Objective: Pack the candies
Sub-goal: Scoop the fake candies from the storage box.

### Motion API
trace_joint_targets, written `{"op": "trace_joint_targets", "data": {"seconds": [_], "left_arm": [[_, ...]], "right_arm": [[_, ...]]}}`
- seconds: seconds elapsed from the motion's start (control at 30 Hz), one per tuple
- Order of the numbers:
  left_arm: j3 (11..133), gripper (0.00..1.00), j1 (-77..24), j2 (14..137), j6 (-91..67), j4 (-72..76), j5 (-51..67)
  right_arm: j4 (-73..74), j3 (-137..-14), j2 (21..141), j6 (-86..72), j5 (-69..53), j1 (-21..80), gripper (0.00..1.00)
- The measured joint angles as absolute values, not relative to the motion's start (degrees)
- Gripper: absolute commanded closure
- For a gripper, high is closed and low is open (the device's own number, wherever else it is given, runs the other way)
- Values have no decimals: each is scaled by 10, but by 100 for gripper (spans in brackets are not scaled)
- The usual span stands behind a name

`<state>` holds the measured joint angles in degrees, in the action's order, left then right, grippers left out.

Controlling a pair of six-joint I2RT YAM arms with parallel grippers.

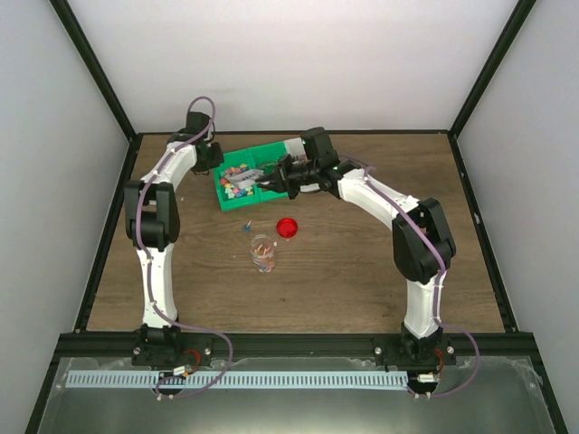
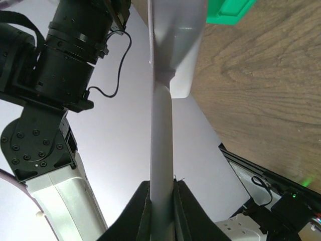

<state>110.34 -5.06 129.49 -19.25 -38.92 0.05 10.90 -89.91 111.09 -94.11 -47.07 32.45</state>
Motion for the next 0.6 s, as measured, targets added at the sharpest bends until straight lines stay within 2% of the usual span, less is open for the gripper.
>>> {"op": "trace_joint_targets", "data": {"seconds": [0.6], "left_arm": [[991,96,-51,1226,-189,-352,17]], "right_arm": [[52,-838,1118,-1021,-453,358,99]]}}
